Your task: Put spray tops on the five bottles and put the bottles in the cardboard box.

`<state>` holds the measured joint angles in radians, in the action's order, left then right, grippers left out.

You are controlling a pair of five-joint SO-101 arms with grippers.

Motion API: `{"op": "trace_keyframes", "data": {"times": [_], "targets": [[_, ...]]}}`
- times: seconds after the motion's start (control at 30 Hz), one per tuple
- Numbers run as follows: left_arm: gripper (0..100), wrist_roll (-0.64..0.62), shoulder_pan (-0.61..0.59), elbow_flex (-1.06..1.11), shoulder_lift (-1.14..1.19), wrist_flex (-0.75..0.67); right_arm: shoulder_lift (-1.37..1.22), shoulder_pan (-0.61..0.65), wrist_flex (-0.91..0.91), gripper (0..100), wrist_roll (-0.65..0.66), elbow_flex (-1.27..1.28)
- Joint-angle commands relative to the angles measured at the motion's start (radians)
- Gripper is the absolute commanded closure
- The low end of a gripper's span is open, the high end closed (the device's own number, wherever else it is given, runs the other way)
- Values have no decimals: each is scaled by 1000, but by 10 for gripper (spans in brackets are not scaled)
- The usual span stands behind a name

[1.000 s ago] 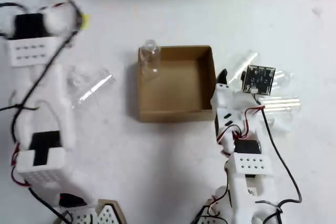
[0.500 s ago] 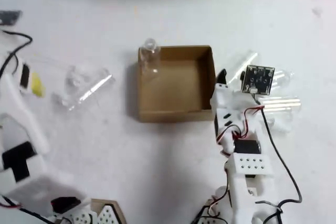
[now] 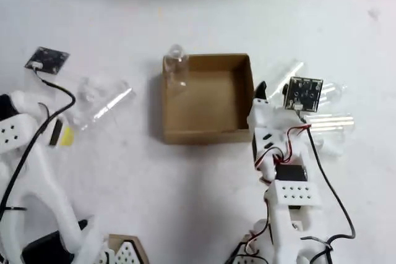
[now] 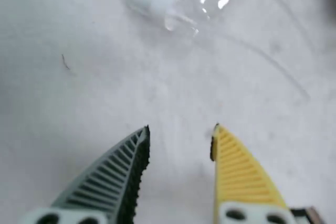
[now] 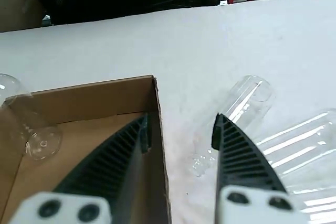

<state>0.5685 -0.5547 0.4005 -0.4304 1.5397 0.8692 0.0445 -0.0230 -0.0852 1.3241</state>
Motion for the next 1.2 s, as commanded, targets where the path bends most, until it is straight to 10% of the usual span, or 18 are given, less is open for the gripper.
{"op": "trace_keyframes", "data": {"times": [0.0, 1.17], "targets": [[815, -333, 16, 25, -12, -157, -1, 7, 18, 829, -6, -9], [819, -437, 131, -1163, 1236, 209, 2, 8, 25, 829, -6, 0]]}}
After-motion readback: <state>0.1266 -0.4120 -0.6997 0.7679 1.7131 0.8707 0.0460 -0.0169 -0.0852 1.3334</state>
